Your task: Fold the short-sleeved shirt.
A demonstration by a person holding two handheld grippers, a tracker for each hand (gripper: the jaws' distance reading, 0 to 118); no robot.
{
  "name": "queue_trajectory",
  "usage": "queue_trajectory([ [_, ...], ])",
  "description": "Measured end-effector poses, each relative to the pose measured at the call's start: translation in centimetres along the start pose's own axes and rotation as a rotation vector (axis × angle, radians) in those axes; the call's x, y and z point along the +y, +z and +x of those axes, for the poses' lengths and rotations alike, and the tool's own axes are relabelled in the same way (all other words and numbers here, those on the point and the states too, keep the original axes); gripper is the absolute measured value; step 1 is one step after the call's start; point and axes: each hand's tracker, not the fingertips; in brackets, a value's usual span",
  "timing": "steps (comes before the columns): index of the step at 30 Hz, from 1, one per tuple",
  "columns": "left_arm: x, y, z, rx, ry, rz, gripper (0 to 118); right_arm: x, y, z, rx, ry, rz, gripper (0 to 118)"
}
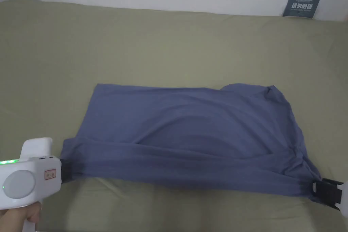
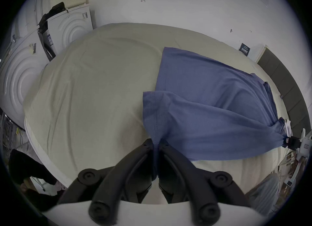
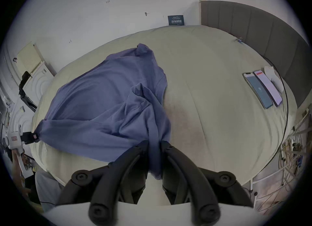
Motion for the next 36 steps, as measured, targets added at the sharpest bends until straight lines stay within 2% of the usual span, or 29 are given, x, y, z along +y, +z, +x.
queue_trajectory([
  [7,-0.2,-0.3,0.0,-0.003,0.011,-0.008,6,-0.7,-0.8,-0.3,-0.016,0.0,-0.018,17],
  [8,-0.1,-0.4,0.0,-0.004,0.015,-0.006,7,-0.7,-1.0,-0.2,-0.017,-0.001,-0.019,21],
  [9,0.0,-0.5,0.0,-0.008,0.014,-0.006,15,-0.7,-1.0,-0.2,-0.017,-0.002,-0.021,31],
  [11,0.3,-0.6,0.1,-0.009,0.003,-0.015,97,-0.4,-1.5,0.0,-0.052,-0.004,-0.021,106],
  [12,0.5,-0.6,0.1,-0.011,-0.005,-0.012,118,-0.2,-1.5,0.0,-0.053,0.0,-0.023,117],
  [13,0.8,-0.6,0.1,-0.009,-0.016,-0.01,117,0.1,-1.3,-0.1,-0.053,0.004,-0.018,108],
  [14,1.1,-0.2,0.3,0.007,-0.031,0.019,114,0.6,0.0,-0.4,-0.069,0.016,0.107,107],
  [15,1.7,0.3,0.4,0.007,-0.049,0.054,112,0.8,0.2,-1.2,-0.059,0.035,0.041,107],
  [18,3.5,0.7,1.0,0.009,-0.047,0.089,106,3.3,0.2,-2.8,-0.051,0.075,0.095,108],
  [19,4.3,0.6,1.2,-0.01,-0.05,0.095,96,4.6,-0.4,-3.5,-0.054,0.106,0.11,107],
  [20,5.0,0.6,1.5,-0.013,-0.052,0.101,80,5.4,-0.6,-4.4,-0.054,0.13,0.131,103],
  [21,5.6,0.4,2.1,-0.012,-0.058,0.115,55,6.0,-0.7,-5.2,-0.053,0.149,0.169,90],
  [22,6.1,0.1,2.5,-0.014,-0.069,0.122,8,6.2,-0.8,-5.2,-0.049,0.178,0.188,54],
  [23,6.6,-0.3,2.9,-0.007,-0.076,0.133,0,6.7,-1.3,-5.8,-0.059,0.201,0.205,17],
  [24,7.1,-0.5,3.2,-0.002,-0.083,0.144,0,7.2,-1.8,-6.2,-0.056,0.214,0.205,8],
  [29,10.4,-3.0,4.8,-0.037,-0.089,0.132,0,9.9,-3.6,-8.6,-0.032,0.221,0.208,8],
  [32,13.5,-5.2,5.1,-0.045,-0.071,0.126,0,11.2,-5.1,-8.8,-0.02,0.203,0.203,8],
  [36,17.9,-9.5,5.9,-0.014,-0.104,0.092,1,12.6,-7.2,-8.8,-0.027,0.219,0.187,8],
])
